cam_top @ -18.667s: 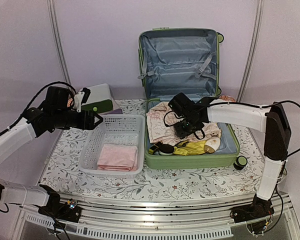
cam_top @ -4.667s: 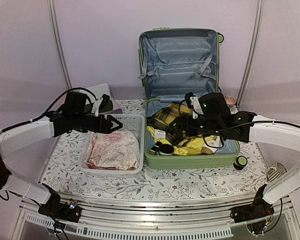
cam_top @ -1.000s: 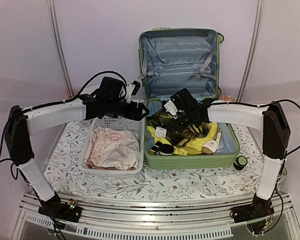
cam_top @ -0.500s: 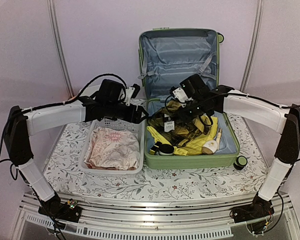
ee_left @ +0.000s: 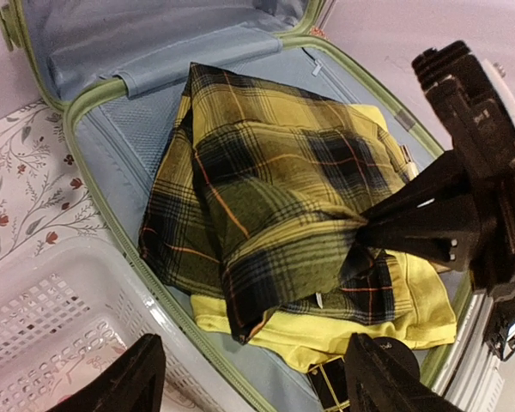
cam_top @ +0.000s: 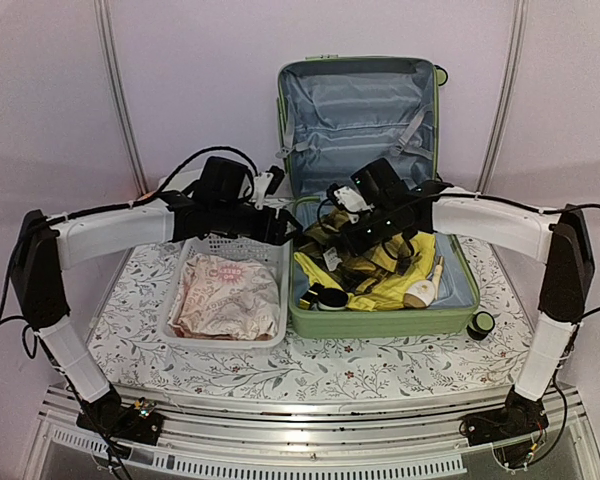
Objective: Open, take out, and arrange the luggage
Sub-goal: Adjust the clothes in the opened luggage.
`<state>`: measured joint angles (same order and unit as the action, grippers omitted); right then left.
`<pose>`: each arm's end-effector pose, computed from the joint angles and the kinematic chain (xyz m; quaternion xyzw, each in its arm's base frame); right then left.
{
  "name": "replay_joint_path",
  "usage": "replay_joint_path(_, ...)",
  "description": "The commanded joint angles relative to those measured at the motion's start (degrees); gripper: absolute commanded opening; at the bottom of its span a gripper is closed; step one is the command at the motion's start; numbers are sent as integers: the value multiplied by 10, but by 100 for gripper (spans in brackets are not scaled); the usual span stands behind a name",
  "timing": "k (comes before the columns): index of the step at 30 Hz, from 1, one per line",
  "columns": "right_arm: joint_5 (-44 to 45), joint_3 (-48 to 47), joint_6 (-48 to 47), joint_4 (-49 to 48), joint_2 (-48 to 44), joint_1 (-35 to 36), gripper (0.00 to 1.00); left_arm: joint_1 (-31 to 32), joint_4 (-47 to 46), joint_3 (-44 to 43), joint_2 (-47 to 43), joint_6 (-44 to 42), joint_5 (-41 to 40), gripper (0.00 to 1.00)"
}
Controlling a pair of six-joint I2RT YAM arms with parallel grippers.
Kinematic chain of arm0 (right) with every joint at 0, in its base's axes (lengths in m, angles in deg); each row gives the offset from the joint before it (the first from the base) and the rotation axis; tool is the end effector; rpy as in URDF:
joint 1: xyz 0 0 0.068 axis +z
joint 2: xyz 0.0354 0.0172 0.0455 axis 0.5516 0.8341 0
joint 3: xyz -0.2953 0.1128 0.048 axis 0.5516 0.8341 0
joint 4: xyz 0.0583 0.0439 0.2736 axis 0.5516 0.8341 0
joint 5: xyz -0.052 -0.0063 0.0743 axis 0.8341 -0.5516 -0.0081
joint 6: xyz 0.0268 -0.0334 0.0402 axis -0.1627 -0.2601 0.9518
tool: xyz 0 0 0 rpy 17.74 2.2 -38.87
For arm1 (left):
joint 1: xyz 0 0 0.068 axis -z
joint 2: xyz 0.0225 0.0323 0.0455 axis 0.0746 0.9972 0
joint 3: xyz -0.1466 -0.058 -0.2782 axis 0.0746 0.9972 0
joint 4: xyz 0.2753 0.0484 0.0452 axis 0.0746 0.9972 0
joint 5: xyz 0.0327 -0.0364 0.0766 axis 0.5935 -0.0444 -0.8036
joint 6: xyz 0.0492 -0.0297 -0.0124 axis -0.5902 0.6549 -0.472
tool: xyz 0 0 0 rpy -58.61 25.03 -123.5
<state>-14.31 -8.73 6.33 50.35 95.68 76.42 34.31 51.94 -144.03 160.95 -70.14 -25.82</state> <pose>0.3321 0.3054 0.3197 -0.3258 0.8737 0.1069 0.3451 0.3335 -0.2771 0.3253 0.2229 0.8440 -0.2975 0.3868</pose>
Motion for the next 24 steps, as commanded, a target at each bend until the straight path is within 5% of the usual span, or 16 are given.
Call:
replay_joint_path(1,-77,30,37,-92,12,1,7,-8,-12,-23,18,5,17,74)
replay_joint_path(4,-60,31,50,-99,24,0,11,-7,-11,-25,22,3,22,74)
replay_joint_path(8,-46,39,50,-97,9,0,36,-7,-10,-22,23,-2,24,74)
replay_joint_path(12,-47,63,51,-101,-29,-10,47,-7,-10,-27,25,0,30,74)
replay_joint_path(20,-94,129,77,-101,-115,-58,57,-6,-29,-23,29,13,64,74)
replay_joint_path(24,-201,176,106,-149,-148,-115,54,6,-76,-23,58,48,126,73)
